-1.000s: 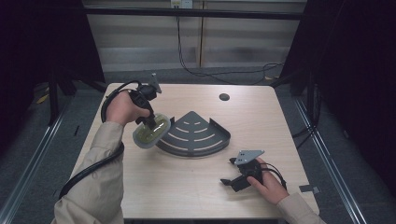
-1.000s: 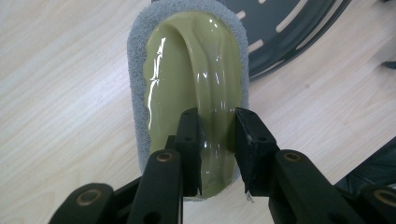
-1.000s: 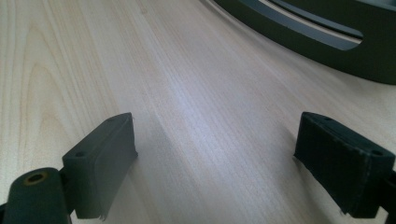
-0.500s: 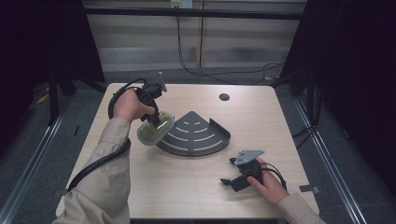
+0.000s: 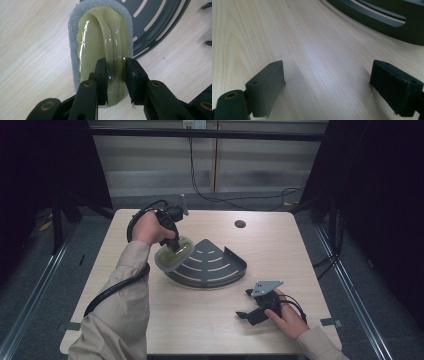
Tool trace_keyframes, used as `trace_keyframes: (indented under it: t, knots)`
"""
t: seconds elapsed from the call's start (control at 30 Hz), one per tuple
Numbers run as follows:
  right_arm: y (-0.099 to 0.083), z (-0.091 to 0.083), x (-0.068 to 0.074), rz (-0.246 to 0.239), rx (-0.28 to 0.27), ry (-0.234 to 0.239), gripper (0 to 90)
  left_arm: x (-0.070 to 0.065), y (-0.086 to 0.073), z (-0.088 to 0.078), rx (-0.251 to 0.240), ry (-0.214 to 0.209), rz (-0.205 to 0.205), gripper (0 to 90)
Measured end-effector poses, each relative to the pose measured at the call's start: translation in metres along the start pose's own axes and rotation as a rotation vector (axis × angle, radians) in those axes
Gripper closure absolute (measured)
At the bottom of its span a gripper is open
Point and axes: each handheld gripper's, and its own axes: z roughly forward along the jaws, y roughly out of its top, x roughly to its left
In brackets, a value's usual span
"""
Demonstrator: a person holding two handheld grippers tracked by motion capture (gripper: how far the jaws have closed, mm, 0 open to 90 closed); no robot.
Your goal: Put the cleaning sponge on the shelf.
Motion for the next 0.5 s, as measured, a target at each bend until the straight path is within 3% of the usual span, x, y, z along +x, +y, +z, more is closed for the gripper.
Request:
trace_keyframes:
  t: [0.5]
  knots:
    - [0.0,0.0,0.0,0.0,0.0,0.0,11.5,-0.004,0.015,0.016,-0.006,-0.012,0.034,72.1]
